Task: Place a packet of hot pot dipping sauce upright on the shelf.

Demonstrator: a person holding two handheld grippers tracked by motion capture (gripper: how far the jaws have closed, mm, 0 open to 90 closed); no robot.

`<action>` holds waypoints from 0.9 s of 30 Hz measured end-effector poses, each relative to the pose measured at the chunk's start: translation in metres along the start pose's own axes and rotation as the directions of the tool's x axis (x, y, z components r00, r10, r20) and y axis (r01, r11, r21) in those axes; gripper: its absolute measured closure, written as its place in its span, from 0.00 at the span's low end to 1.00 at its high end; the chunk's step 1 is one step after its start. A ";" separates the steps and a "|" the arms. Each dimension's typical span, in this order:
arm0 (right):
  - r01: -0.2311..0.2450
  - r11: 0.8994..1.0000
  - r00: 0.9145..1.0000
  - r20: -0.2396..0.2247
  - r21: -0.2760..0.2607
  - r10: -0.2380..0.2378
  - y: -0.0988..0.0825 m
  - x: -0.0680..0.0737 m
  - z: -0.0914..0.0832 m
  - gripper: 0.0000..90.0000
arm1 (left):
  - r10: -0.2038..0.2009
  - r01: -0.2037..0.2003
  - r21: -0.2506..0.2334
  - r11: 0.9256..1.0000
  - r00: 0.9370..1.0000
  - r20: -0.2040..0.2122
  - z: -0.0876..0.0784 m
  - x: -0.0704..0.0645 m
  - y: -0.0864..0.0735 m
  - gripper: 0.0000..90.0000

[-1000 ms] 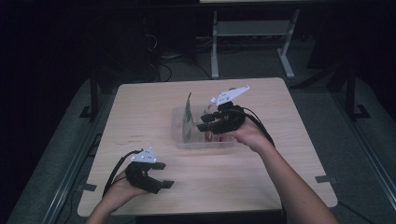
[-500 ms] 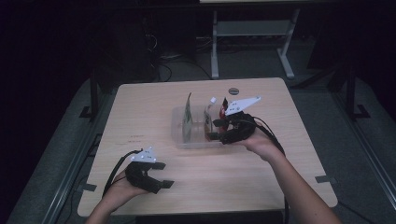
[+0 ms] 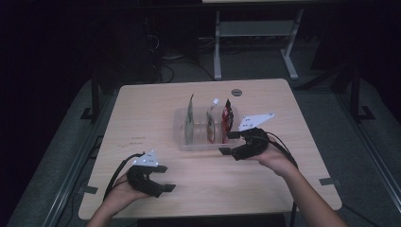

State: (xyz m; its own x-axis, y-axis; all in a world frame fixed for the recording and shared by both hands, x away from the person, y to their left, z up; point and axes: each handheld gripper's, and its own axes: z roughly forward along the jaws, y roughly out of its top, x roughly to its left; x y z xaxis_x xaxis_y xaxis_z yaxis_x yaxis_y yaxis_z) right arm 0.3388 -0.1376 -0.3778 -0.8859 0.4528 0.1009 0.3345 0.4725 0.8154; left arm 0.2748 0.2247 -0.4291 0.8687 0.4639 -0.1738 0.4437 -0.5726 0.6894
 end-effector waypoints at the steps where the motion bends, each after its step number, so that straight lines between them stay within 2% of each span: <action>1: 0.002 1.000 1.000 0.003 0.000 -0.002 -0.003 0.000 -0.001 0.36 | 0.005 -0.005 -0.001 1.000 1.000 -0.003 0.000 0.000 0.000 0.24; 12: -0.026 1.000 0.999 0.032 -0.004 0.026 -0.033 0.002 -0.014 0.34 | 0.026 -0.026 0.002 1.000 1.000 -0.002 0.001 -0.001 -0.002 0.24; 17: -0.040 0.999 0.998 0.045 -0.011 0.040 -0.048 0.003 -0.018 0.32 | 0.040 -0.040 0.021 0.999 0.999 -0.006 0.003 -0.002 -0.004 0.24; 21: -0.057 0.998 0.997 0.062 0.004 0.056 -0.063 0.003 -0.022 0.30 | 0.044 -0.044 0.032 0.999 0.999 -0.011 0.004 -0.003 -0.006 0.24; 22: -0.062 0.998 0.996 0.068 0.005 0.061 -0.067 0.002 -0.023 0.30 | 0.057 -0.056 0.041 0.998 0.998 -0.013 0.004 -0.002 -0.006 0.24; 26: -0.075 0.996 0.993 0.095 0.038 0.072 -0.084 0.003 -0.030 0.28 | 0.045 -0.044 0.049 0.998 0.999 -0.016 0.006 -0.002 -0.008 0.24; 27: -0.077 0.996 0.992 0.104 0.040 0.072 -0.088 0.002 -0.031 0.28 | 0.054 -0.053 0.059 0.997 0.998 -0.020 0.006 -0.001 -0.008 0.24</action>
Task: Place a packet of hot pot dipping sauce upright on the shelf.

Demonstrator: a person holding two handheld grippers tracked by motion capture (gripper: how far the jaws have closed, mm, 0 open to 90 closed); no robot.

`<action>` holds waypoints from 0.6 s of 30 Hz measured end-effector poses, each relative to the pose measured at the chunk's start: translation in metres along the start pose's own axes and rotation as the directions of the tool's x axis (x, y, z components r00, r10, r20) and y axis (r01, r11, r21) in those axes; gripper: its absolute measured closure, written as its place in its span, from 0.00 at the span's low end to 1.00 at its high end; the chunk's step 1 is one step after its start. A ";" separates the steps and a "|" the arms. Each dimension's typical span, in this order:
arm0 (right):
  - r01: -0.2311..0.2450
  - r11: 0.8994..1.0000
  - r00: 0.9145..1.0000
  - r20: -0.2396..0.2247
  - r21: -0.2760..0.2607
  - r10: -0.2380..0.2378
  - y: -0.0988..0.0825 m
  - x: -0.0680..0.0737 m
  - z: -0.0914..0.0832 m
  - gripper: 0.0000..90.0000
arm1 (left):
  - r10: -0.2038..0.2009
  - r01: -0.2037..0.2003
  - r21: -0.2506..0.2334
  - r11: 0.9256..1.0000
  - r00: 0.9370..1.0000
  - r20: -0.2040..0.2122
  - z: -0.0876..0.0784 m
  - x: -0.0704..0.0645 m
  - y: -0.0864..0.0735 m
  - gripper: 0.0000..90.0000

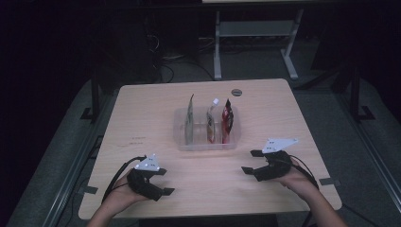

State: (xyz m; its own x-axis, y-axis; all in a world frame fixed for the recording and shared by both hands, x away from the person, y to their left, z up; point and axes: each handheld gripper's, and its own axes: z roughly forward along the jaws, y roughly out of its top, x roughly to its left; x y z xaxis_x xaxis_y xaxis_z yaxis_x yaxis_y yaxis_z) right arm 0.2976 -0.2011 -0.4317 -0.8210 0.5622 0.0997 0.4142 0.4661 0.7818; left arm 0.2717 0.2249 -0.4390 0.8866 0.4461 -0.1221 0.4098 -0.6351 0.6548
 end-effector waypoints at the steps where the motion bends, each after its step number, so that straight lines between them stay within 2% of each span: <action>1: -0.010 1.000 1.000 0.006 0.005 0.010 -0.004 0.000 -0.001 0.27 | -0.002 0.002 0.007 1.000 1.000 -0.002 0.000 0.000 0.000 0.24; 2: -0.010 1.000 1.000 0.006 0.005 0.010 -0.004 0.000 -0.001 0.27 | -0.002 0.002 0.007 1.000 1.000 -0.002 0.000 0.000 0.000 0.24; 3: -0.011 1.000 1.000 0.020 0.018 0.011 -0.009 0.000 -0.003 0.27 | 0.017 -0.017 0.021 1.000 1.000 -0.007 0.000 0.000 -0.001 0.24; 7: -0.001 1.000 1.000 0.031 0.028 0.001 -0.010 -0.002 -0.005 0.26 | 0.024 -0.024 0.040 0.999 1.000 -0.015 0.001 0.002 -0.002 0.24; 16: 0.012 1.000 1.000 0.025 0.027 -0.012 -0.008 0.002 -0.005 0.25 | 0.031 -0.030 0.046 0.998 0.999 -0.021 -0.001 0.002 -0.002 0.24; 18: 0.019 1.000 0.999 0.026 0.017 -0.020 -0.007 0.002 -0.006 0.25 | 0.024 -0.023 0.034 0.999 0.999 -0.024 -0.001 0.002 -0.002 0.24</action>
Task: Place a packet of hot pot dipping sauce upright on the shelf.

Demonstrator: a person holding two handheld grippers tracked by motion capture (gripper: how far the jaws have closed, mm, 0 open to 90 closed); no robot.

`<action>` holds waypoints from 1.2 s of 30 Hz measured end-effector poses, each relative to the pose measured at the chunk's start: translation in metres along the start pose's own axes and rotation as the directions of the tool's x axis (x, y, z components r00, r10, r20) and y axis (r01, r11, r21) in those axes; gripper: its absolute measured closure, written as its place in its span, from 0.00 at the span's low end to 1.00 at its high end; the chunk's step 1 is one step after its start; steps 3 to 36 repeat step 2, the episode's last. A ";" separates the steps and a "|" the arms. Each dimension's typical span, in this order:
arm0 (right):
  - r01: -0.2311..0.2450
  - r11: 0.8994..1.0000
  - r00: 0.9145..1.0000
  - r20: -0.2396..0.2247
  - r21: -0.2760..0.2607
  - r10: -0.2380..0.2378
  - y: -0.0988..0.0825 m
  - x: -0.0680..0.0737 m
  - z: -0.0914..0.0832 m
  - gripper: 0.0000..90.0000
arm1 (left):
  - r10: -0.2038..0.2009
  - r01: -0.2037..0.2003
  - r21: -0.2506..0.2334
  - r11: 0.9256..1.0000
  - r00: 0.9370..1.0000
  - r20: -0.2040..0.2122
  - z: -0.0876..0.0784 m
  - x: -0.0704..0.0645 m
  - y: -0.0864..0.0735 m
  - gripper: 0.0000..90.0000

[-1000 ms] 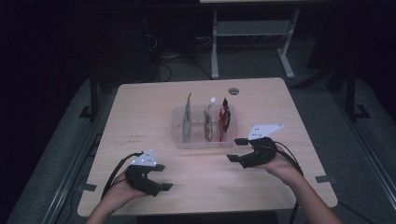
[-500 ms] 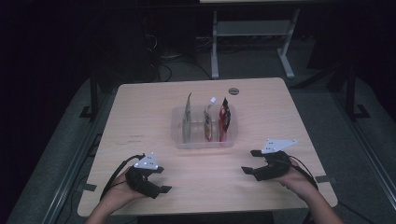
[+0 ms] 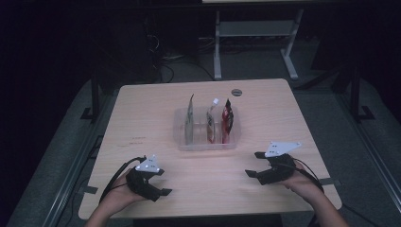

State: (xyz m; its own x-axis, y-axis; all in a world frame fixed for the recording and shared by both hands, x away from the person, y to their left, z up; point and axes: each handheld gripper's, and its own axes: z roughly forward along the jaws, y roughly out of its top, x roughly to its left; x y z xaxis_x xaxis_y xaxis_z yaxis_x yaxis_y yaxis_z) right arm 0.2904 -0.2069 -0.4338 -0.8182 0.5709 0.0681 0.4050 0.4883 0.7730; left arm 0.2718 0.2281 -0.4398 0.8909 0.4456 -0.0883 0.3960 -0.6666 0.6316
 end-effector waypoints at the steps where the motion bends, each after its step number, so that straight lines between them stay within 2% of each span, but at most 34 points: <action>1: -0.001 1.000 1.000 -0.001 -0.005 0.001 0.000 0.000 0.000 0.24 | -0.002 0.002 -0.004 1.000 1.000 0.000 0.000 0.000 0.000 0.24; 36: 0.001 1.000 1.000 -0.001 -0.010 -0.001 0.000 0.000 0.000 0.24 | 0.001 -0.001 -0.002 1.000 1.000 -0.001 0.000 0.000 0.000 0.24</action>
